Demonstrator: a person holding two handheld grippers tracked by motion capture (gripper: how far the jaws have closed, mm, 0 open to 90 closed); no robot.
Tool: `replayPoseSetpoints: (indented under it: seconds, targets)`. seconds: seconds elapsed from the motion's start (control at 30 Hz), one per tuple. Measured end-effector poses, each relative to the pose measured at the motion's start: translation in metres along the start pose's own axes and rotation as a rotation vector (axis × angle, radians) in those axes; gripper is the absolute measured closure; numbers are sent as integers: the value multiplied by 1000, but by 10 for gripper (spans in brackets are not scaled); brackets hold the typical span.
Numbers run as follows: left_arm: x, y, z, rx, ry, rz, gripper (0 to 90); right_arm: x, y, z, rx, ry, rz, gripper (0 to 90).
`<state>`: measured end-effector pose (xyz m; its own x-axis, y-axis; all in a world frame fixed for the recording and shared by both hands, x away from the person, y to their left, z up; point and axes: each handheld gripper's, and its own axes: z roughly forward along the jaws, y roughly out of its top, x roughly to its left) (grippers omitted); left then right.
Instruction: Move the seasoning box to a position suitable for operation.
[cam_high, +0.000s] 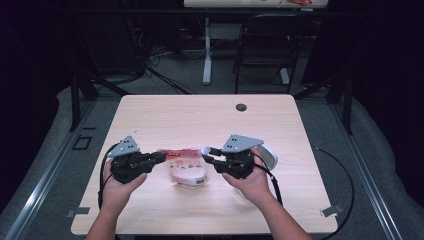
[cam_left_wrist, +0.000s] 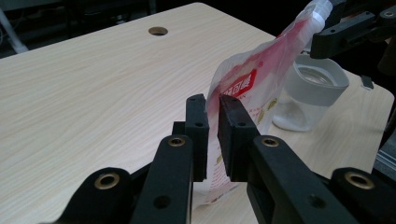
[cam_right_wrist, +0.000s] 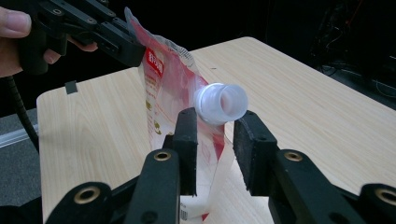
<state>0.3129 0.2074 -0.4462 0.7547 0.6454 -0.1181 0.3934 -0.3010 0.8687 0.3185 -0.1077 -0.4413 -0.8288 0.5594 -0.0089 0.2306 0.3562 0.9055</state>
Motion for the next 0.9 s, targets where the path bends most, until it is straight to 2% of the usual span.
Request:
replayPoseSetpoints:
  seconds: [0.2, 0.9]
  targets:
    - [-6, 1, 5, 2, -23, 5, 829, 0, -4, -9, 5, -9, -4, 710]
    - [-23, 4, 19, 18, -54, 37, 831, -3, -19, -31, 32, -36, -2, 707]
